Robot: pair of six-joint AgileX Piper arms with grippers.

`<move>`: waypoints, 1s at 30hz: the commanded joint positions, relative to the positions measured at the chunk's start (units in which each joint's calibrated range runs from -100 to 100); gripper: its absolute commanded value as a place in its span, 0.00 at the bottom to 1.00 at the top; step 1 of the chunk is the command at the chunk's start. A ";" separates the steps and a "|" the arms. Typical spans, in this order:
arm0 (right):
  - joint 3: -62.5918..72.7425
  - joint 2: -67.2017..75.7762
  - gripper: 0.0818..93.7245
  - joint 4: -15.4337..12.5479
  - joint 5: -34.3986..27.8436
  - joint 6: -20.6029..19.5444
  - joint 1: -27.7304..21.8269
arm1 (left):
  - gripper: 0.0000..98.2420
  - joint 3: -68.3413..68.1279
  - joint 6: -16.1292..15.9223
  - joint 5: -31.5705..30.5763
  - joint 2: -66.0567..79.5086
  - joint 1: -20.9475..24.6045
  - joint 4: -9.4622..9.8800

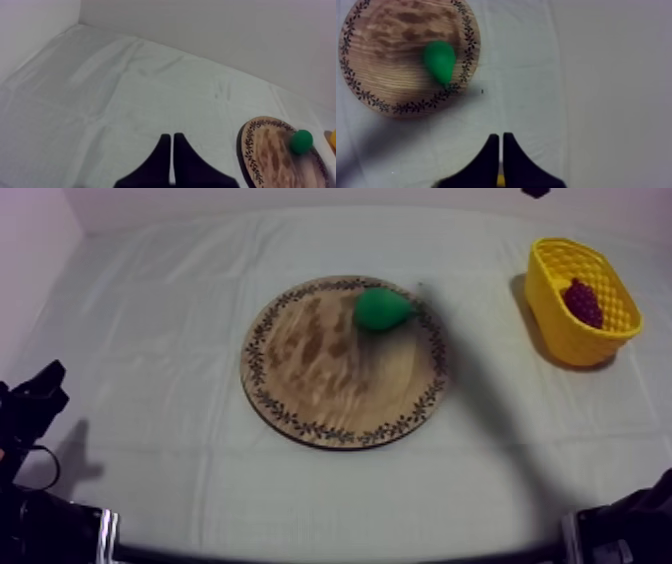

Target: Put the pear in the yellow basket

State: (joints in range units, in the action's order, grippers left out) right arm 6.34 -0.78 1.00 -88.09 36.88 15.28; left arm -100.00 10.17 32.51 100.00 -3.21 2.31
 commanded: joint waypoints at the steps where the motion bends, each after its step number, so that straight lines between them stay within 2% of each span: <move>1: 6.08 -6.12 0.01 0.53 -3.86 0.41 0.76 | 0.00 0.00 0.01 -0.01 0.00 -0.02 0.01; 5: 11.52 -11.62 0.01 1.86 -7.73 1.15 2.28 | 0.00 0.00 0.01 -0.01 0.00 -0.02 0.01; 12: 14.67 -17.97 0.01 3.93 -9.41 2.10 4.11 | 0.00 0.00 0.01 -0.01 0.00 -0.02 0.01; 22: 12.60 -21.64 0.03 3.72 -9.72 2.15 5.19 | 0.00 0.00 0.01 -0.01 0.00 -0.02 0.01; 25: 12.32 -21.97 0.14 3.47 -9.69 2.25 5.45 | 0.00 0.00 0.01 -0.01 0.00 -0.02 0.01; 30: 12.03 -22.01 0.43 3.60 -9.66 2.97 6.12 | 0.00 0.00 0.01 -0.01 0.00 -0.02 0.01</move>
State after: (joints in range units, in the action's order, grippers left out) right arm 18.45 -22.89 4.39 -97.70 39.66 21.37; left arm -100.00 10.17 32.51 100.00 -3.21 2.31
